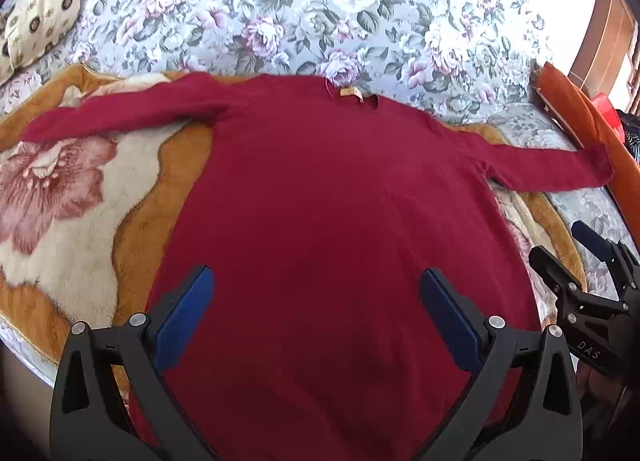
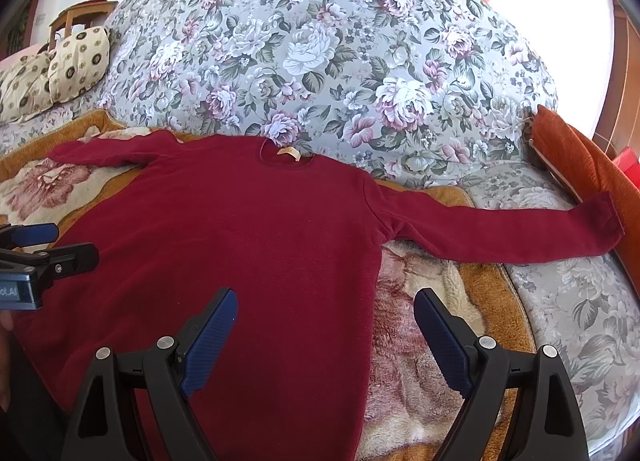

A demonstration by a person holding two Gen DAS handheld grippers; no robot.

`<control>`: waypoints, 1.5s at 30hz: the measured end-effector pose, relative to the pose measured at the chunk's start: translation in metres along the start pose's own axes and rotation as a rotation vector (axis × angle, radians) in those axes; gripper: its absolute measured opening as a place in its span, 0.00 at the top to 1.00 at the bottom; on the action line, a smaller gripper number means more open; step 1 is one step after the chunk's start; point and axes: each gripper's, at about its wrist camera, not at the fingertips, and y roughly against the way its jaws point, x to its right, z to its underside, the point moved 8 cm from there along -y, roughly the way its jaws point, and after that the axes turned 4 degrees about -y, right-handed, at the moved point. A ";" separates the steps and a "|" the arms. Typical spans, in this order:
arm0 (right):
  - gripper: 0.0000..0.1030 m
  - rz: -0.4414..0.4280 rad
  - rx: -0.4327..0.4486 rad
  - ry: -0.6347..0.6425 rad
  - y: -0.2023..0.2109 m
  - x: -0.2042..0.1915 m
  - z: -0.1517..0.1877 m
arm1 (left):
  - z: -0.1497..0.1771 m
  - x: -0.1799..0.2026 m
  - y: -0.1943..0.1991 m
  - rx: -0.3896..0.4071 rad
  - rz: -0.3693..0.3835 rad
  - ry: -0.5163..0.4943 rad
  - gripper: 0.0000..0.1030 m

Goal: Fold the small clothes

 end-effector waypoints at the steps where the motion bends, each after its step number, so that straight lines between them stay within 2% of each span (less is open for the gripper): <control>1: 0.14 0.001 0.000 0.004 0.000 0.000 0.000 | 0.001 0.001 -0.001 -0.005 0.000 -0.006 0.00; 11: 0.14 0.012 0.005 0.022 0.001 -0.003 -0.001 | 0.000 0.009 -0.004 -0.020 -0.026 -0.056 0.00; 45: 0.14 0.023 0.022 0.055 0.004 -0.009 -0.001 | 0.002 0.014 -0.007 -0.036 -0.035 -0.063 0.00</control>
